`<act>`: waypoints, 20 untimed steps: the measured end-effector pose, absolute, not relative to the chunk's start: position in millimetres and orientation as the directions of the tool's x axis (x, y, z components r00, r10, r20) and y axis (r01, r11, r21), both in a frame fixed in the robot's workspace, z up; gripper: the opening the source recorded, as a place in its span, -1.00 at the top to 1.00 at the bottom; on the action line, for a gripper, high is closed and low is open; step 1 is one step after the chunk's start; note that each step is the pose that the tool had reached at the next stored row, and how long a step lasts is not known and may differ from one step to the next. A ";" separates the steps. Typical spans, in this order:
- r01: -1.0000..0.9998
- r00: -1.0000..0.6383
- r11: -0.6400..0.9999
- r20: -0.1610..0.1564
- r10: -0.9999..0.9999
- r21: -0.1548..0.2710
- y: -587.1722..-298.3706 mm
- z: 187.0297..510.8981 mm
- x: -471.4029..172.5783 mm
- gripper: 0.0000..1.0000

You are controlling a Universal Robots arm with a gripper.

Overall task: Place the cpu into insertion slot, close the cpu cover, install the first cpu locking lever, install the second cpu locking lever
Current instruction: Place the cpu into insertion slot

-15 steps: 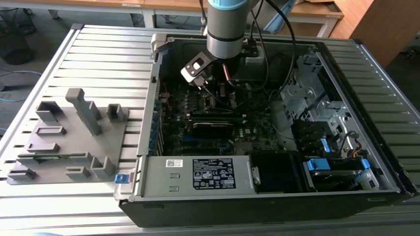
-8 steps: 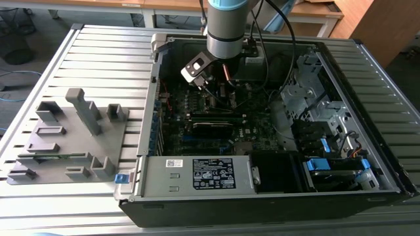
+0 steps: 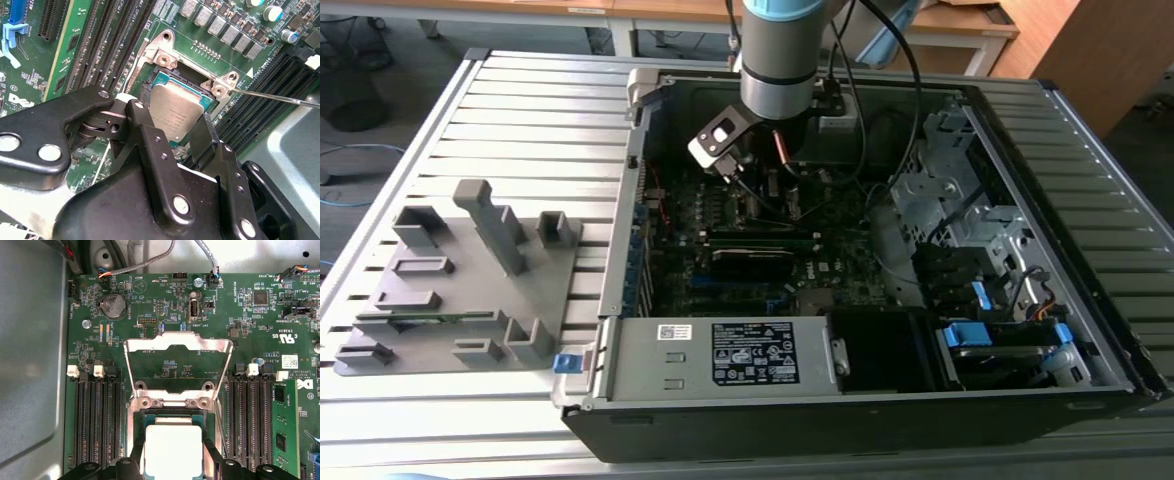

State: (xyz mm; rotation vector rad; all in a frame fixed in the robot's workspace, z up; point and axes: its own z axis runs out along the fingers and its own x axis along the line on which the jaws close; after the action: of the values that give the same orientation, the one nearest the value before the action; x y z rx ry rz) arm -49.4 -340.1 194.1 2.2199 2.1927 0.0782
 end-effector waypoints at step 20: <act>0.999 0.003 -0.004 0.021 1.000 0.049 -340.2 192.0 -49.2 -0.08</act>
State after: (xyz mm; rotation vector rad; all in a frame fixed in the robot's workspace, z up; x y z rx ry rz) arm -49.2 -340.2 192.0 2.2103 2.2024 0.0775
